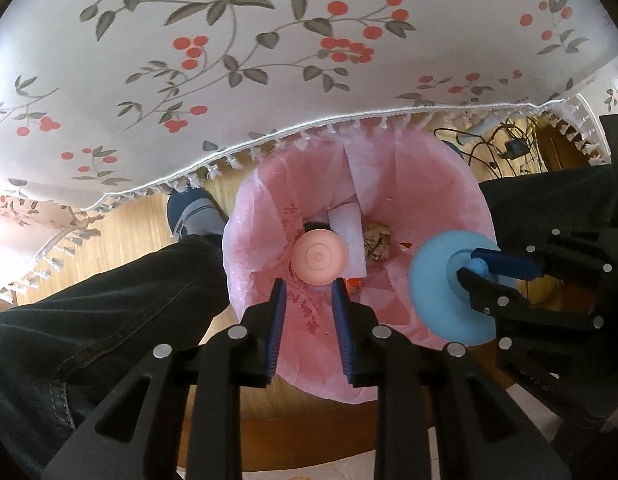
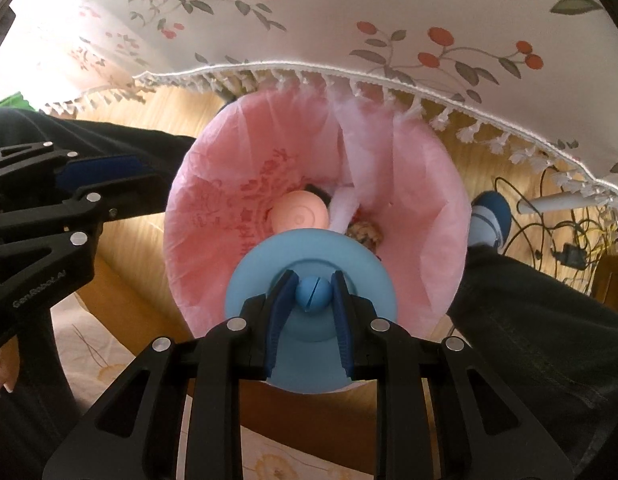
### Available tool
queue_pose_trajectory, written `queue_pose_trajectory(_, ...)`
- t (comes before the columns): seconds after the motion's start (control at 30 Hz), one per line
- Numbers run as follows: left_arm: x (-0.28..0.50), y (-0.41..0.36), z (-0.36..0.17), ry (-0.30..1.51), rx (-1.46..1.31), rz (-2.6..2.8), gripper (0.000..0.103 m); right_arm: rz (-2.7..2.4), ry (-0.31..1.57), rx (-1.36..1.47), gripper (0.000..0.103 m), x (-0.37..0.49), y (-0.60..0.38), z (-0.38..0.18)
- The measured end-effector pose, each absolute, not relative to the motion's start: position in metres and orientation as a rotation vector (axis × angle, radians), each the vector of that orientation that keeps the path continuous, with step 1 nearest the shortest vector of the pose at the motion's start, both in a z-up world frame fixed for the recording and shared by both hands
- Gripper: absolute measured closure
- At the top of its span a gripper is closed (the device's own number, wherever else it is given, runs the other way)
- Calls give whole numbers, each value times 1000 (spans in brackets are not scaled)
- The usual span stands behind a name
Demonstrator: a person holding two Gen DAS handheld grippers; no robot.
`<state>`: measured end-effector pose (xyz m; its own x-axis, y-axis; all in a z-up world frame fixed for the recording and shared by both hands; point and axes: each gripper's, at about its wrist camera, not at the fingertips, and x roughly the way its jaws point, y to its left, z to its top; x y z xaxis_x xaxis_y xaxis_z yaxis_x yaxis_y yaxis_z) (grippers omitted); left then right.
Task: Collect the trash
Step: 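Open both tools to drop the peach and blue lids into the bin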
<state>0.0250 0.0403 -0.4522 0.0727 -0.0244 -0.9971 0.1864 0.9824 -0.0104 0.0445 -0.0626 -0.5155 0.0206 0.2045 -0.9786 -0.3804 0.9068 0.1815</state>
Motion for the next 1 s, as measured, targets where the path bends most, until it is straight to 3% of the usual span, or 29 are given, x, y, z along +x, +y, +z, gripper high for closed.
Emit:
queue_pose_trajectory(0.6,29,51,-451,1491,98,-121,68,494,1473,-181,79,49,-42,-524)
queue_pose_trajectory(0.77,30,53,-450,1484,98,-105,60,498,1463,-181,62,50,-40,-523)
queue_pose_trajectory(0.9,31,54,-449,1481,96,-96,52,490,1458,-181,54,50,-43,-521)
queue_pose_trajectory(0.97,31,54,-447,1477,98,-94,40,486,1448,-181,37,49,-44,-518)
queue_pose_trajectory(1.0,32,54,-445,1469,96,-93,31,483,1439,-181,34,49,-45,-514)
